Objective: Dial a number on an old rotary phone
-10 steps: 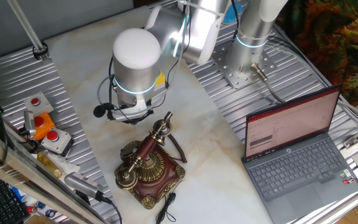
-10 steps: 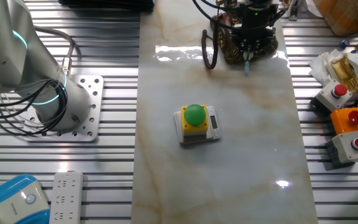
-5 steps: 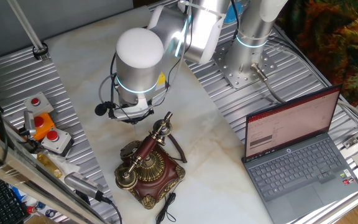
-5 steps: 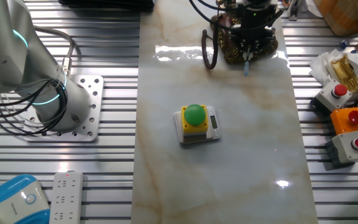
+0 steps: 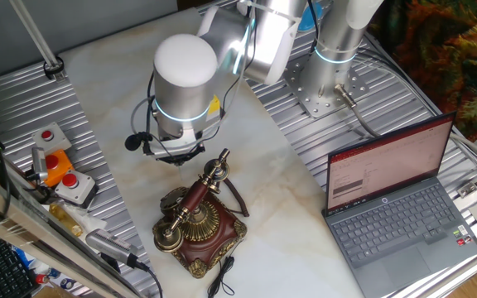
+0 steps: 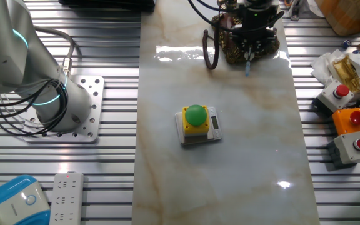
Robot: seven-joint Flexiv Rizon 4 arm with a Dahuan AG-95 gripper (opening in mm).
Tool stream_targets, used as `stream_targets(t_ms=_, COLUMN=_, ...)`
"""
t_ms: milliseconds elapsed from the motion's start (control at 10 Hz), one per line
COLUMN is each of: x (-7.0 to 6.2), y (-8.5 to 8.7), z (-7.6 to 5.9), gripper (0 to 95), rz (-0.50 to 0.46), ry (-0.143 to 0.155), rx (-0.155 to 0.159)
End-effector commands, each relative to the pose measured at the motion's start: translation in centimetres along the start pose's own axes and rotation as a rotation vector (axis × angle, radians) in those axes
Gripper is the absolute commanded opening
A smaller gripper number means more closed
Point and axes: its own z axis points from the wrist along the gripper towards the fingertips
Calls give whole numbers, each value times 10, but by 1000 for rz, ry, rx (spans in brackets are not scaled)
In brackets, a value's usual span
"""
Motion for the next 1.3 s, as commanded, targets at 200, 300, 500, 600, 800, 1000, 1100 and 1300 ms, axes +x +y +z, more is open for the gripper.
stream_targets(t_ms=200, x=0, y=0, z=0, gripper=0, rz=24, ry=2, rx=-3)
stream_targets(t_ms=300, x=0, y=0, z=0, gripper=0, rz=33, ry=0, rx=-2)
stream_targets(t_ms=500, x=0, y=0, z=0, gripper=0, rz=38, ry=4, rx=-3)
stream_targets(t_ms=600, x=0, y=0, z=0, gripper=0, rz=45, ry=2, rx=-2)
stream_targets(t_ms=800, x=0, y=0, z=0, gripper=0, rz=61, ry=-1, rx=-4)
stream_targets(t_ms=1000, x=0, y=0, z=0, gripper=0, rz=77, ry=-1, rx=-1)
stream_targets(t_ms=1100, x=0, y=0, z=0, gripper=0, rz=77, ry=0, rx=-1)
stream_targets(t_ms=1300, x=0, y=0, z=0, gripper=0, rz=87, ry=-2, rx=5)
